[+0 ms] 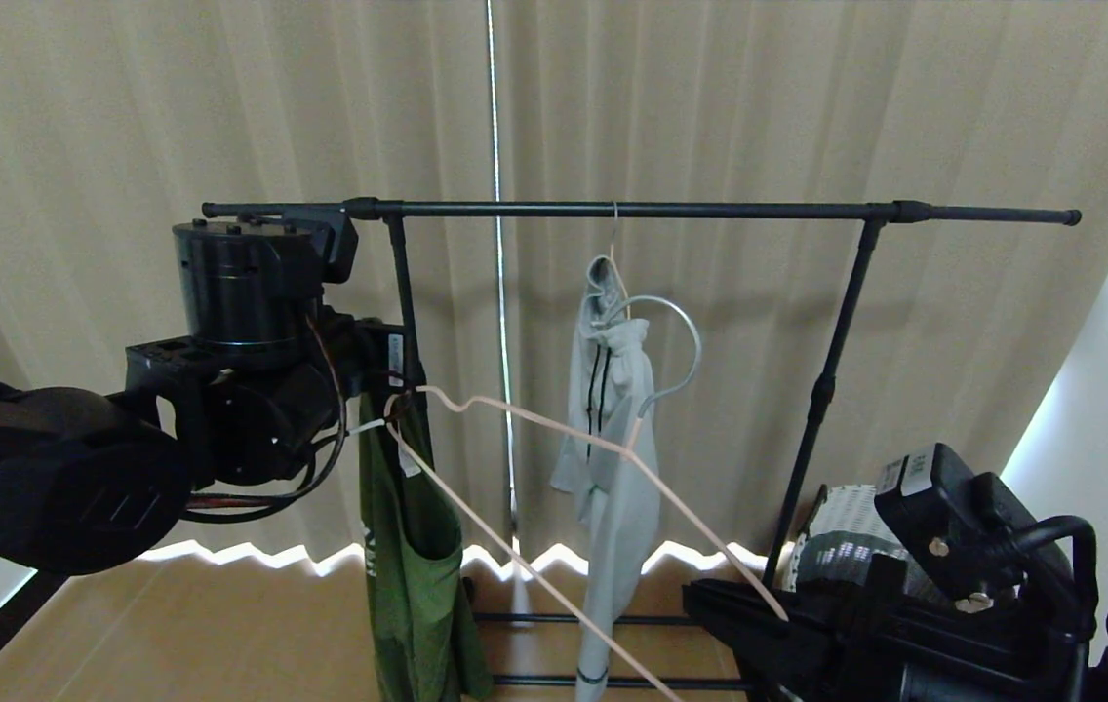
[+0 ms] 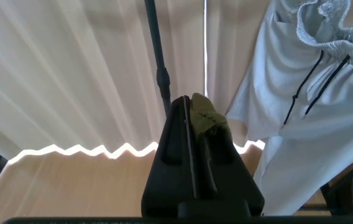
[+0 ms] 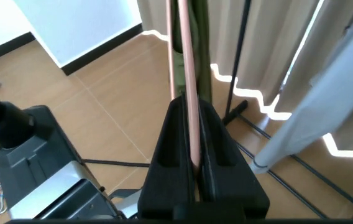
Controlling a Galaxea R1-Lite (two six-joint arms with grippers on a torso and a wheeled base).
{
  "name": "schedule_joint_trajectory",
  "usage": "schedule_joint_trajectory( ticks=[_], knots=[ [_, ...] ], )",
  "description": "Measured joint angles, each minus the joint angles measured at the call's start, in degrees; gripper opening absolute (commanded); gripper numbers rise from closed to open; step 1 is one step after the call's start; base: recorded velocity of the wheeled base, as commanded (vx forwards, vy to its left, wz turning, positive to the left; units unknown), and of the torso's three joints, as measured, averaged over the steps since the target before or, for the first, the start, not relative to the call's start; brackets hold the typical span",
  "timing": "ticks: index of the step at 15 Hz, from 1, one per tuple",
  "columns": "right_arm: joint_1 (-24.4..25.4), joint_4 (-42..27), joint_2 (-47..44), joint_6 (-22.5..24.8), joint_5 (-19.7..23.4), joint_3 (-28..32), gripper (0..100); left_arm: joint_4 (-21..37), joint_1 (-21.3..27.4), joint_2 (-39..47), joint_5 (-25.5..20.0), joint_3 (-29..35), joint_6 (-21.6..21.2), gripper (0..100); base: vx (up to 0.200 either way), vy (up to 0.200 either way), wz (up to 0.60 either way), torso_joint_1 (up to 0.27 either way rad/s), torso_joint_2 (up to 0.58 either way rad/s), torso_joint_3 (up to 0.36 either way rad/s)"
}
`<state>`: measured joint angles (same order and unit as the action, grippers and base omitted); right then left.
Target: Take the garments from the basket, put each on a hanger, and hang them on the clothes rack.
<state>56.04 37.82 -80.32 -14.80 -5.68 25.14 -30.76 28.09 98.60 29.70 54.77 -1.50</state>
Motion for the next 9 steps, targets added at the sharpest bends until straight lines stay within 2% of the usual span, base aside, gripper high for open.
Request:
schedule_joint_trajectory(
  ticks=[6,9],
  knots=[
    [-2.4,0.9,-3.9,-0.2,-0.1,2.9,0,0.1,0.5,-0.9,0.1,-0.7,-0.2,0,0.0,0.0,0.0,0.0,0.0,0.0],
    [-3.8,6.4,-8.3,0.0,-0.1,4.9,0,0.0,0.5,-1.5,0.3,-1.5,-0.1,0,0.0,0.0,0.0,0.0,0.0,0.0]
  ],
)
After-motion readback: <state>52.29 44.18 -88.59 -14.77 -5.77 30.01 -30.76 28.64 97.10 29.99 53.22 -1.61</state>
